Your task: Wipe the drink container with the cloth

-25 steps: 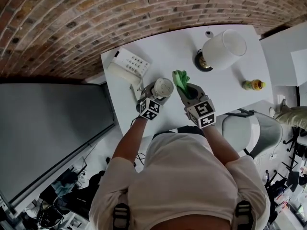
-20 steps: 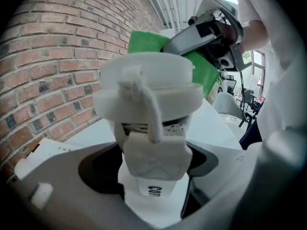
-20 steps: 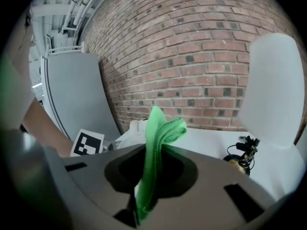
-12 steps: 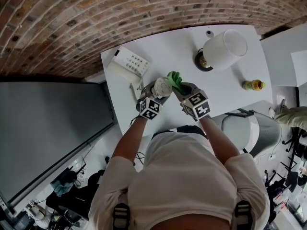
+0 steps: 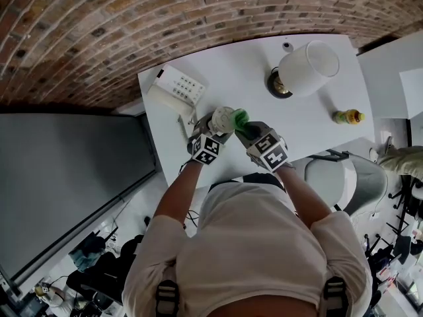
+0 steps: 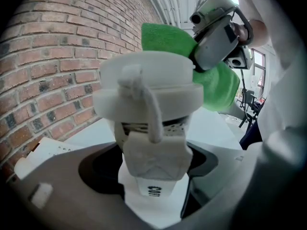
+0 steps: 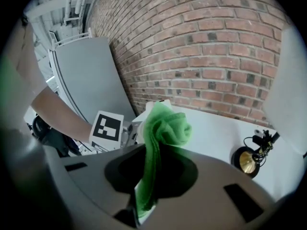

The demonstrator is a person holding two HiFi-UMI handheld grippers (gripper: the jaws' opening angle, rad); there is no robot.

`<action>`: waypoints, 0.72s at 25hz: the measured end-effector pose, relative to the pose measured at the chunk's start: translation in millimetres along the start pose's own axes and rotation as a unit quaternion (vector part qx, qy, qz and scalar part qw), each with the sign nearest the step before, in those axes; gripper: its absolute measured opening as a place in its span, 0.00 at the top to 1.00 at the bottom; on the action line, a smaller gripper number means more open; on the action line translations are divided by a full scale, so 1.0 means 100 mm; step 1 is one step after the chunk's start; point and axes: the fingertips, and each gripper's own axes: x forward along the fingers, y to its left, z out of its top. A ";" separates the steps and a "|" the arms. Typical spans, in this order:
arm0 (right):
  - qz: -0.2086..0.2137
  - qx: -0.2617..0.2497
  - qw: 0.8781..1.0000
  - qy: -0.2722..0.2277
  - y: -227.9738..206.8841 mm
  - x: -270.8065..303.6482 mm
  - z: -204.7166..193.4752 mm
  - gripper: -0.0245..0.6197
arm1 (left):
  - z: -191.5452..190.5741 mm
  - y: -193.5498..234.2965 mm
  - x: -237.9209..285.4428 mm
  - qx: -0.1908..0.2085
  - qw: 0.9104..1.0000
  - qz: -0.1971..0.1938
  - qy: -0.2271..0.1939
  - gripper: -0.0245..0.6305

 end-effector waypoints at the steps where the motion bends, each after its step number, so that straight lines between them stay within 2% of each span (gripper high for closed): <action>1: 0.004 -0.002 1.000 0.003 0.05 0.00 -0.01 0.90 | 0.00 0.00 0.00 0.000 1.000 0.000 0.000 0.39; 10: 0.008 -0.003 1.000 0.012 0.31 0.06 -0.08 0.90 | 0.00 0.01 0.01 -0.002 1.000 0.003 -0.001 0.39; 14: 0.032 -0.014 0.999 0.014 0.52 0.19 -0.03 0.90 | 0.03 0.00 0.00 -0.005 1.000 0.007 -0.004 0.39; 18: 0.043 0.028 0.999 0.003 0.54 0.28 0.08 0.90 | 0.04 0.00 0.00 0.002 1.000 0.007 -0.004 0.39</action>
